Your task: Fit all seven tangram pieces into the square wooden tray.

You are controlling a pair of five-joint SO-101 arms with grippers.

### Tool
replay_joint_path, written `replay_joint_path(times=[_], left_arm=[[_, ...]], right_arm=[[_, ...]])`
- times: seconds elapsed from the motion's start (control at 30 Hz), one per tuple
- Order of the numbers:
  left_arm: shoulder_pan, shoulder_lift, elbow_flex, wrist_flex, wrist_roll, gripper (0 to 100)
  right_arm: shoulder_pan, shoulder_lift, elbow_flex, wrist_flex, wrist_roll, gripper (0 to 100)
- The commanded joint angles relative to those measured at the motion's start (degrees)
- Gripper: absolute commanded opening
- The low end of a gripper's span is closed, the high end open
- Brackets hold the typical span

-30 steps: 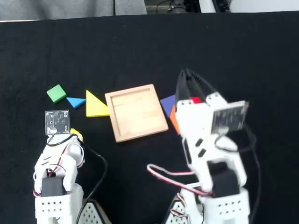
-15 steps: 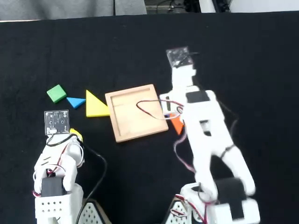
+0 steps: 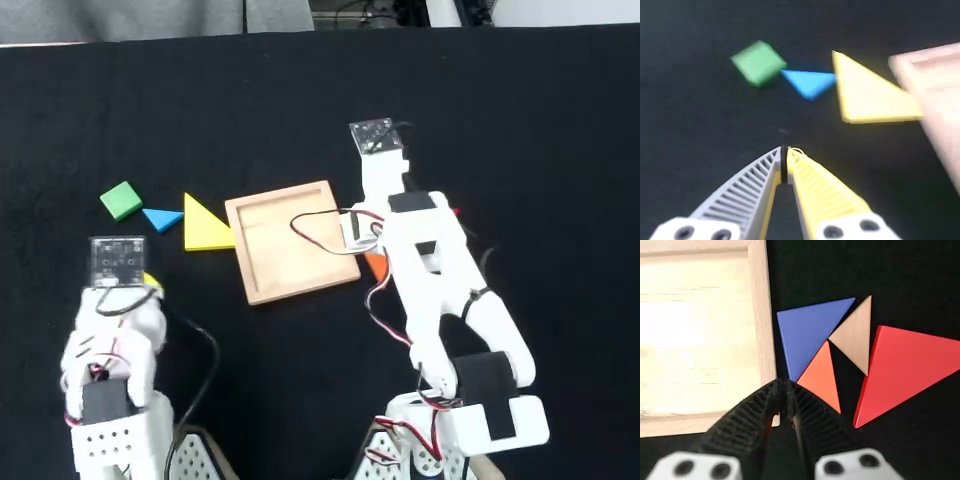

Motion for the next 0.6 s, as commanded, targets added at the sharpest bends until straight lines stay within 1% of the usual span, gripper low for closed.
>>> replay_joint_path(times=[0.0, 0.03, 0.1, 0.23, 0.3, 0.47, 0.5, 0.57], left_arm=[[-9.98, -0.70, -7.69, -8.88, 6.95, 3], [-11.65, -0.70, -10.68, -10.20, 9.58, 3], [-13.76, -0.70, -17.98, -10.37, 13.89, 3], [-13.85, -0.70, -32.92, -10.73, 20.75, 3], [-12.79, -0.70, -39.08, -10.90, 23.65, 3], [-6.99, -0.44, -49.80, -11.16, 25.14, 3], [-5.85, -0.35, -50.68, -12.40, 25.05, 3], [-4.09, -0.09, -50.07, -17.67, 25.05, 3]], right_arm=[[0.97, -0.13, -3.30, -1.14, -0.35, 1.5], [1.58, -0.13, -3.30, -1.14, -0.35, 1.5], [2.46, -0.22, -3.38, -1.23, -0.35, 1.5], [2.37, -0.57, -3.38, -3.34, -0.44, 1.5], [2.11, -0.57, -3.21, -4.22, -0.44, 1.5], [1.93, -0.57, -3.12, -4.31, -0.44, 1.5], [1.93, -0.57, -3.03, -4.31, -0.44, 1.5], [1.93, -0.48, -3.03, -4.31, -0.44, 1.5]])
